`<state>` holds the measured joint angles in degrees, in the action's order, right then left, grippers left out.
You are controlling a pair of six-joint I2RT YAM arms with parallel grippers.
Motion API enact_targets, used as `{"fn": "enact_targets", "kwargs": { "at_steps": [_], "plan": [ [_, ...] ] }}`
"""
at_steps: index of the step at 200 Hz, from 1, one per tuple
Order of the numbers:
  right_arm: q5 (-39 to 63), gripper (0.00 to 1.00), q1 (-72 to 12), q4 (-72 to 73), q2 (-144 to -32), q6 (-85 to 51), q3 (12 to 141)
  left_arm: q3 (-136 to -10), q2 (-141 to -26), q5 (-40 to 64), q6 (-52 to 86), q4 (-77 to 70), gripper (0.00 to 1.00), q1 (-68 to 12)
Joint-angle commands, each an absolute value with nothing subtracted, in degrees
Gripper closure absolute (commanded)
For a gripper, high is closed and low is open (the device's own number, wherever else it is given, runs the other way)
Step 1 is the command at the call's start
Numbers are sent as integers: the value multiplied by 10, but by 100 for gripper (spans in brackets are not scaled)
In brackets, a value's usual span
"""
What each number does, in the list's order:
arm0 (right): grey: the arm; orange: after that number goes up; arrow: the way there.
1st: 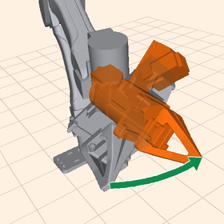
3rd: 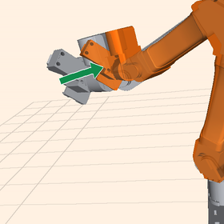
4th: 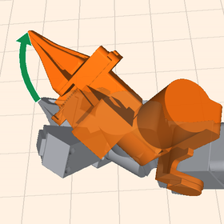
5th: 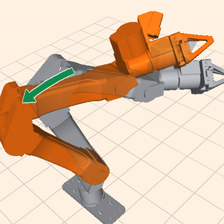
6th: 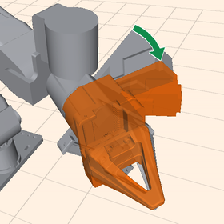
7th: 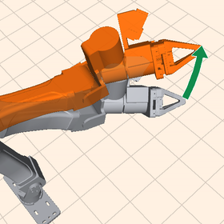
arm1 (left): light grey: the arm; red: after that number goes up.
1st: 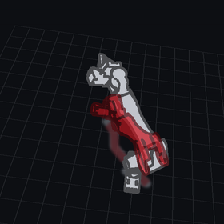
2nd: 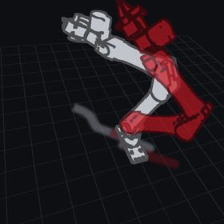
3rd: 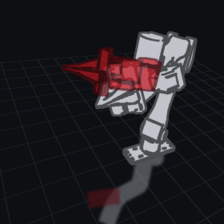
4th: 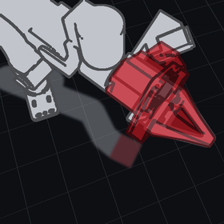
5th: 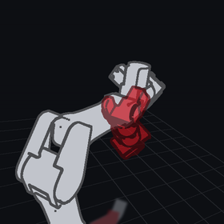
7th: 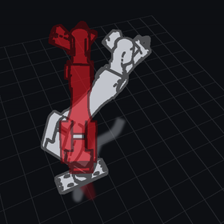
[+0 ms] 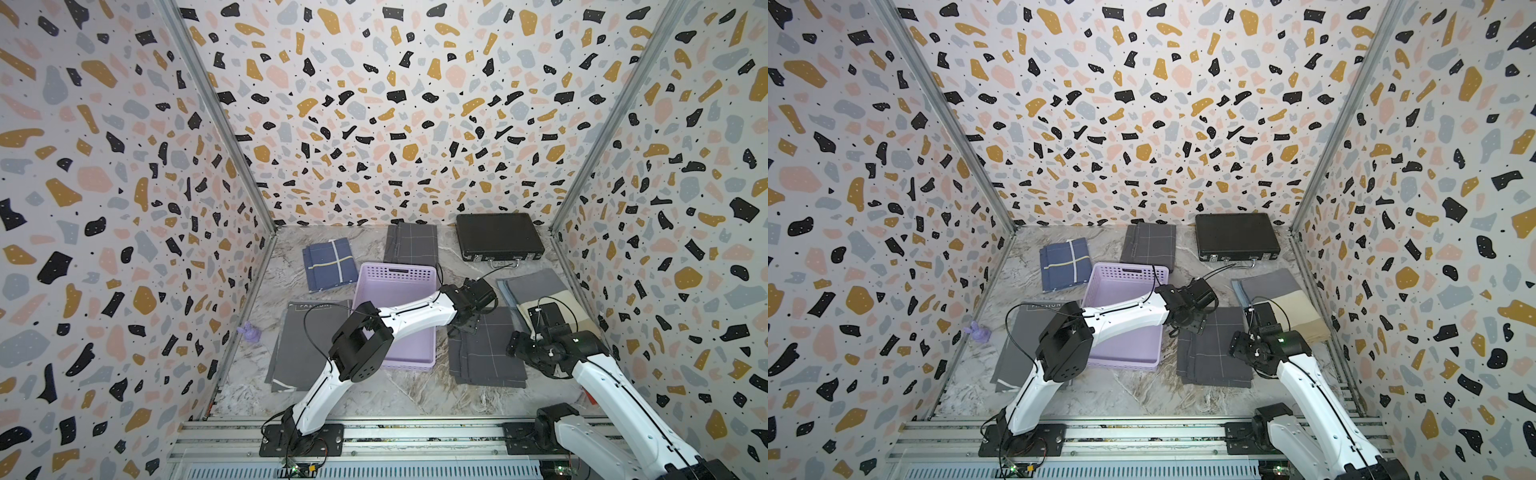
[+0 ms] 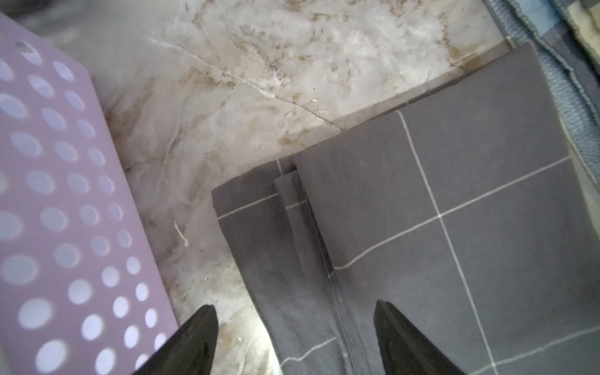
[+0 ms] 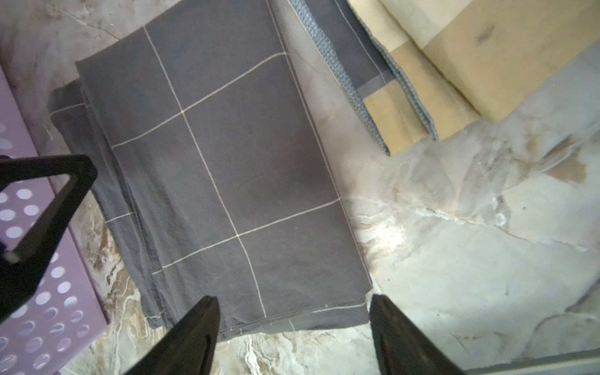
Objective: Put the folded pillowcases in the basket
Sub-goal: Pick up the pillowcase from the center of the board.
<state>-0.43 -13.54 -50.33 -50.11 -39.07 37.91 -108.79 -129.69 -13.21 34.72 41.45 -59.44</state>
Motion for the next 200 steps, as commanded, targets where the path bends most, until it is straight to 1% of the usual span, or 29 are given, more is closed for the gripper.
{"fn": "enact_targets", "kwargs": {
  "at_steps": [1,17,40,60,77,87,97,111,131,138,166,178,200],
  "plan": [
    [-22,20,-134,-526,-490,-378,384,-1117,-1317,-181,355,412,17,-598],
    [-26,19,-134,-526,-493,-378,383,-1120,-1328,-185,356,396,15,-596],
    [-29,18,-134,-525,-493,-385,380,-1128,-1348,-152,368,381,13,-586],
    [-40,17,-134,-525,-495,-387,377,-1135,-1367,-130,379,378,14,-576],
    [-50,16,-134,-524,-497,-389,376,-1144,-1381,-120,379,377,17,-575],
    [-53,15,-134,-521,-499,-393,373,-1149,-1388,-114,382,377,21,-575],
    [-58,14,-134,-519,-503,-398,369,-1155,-1394,-105,386,377,28,-573],
    [-59,13,-134,-516,-514,-403,363,-1161,-1402,-91,387,376,36,-571],
    [-30,13,-134,-511,-543,-410,359,-1161,-1403,-97,382,375,61,-569],
    [-16,13,-134,-501,-553,-413,356,-1161,-1403,-101,381,375,67,-568],
    [21,14,-133,-459,-583,-420,334,-1168,-1401,-93,377,374,68,-562],
    [34,15,-133,-444,-592,-420,324,-1167,-1401,-92,371,375,68,-561],
    [42,17,-133,-434,-605,-423,312,-1164,-1399,-89,366,374,68,-561]
  ]
}}
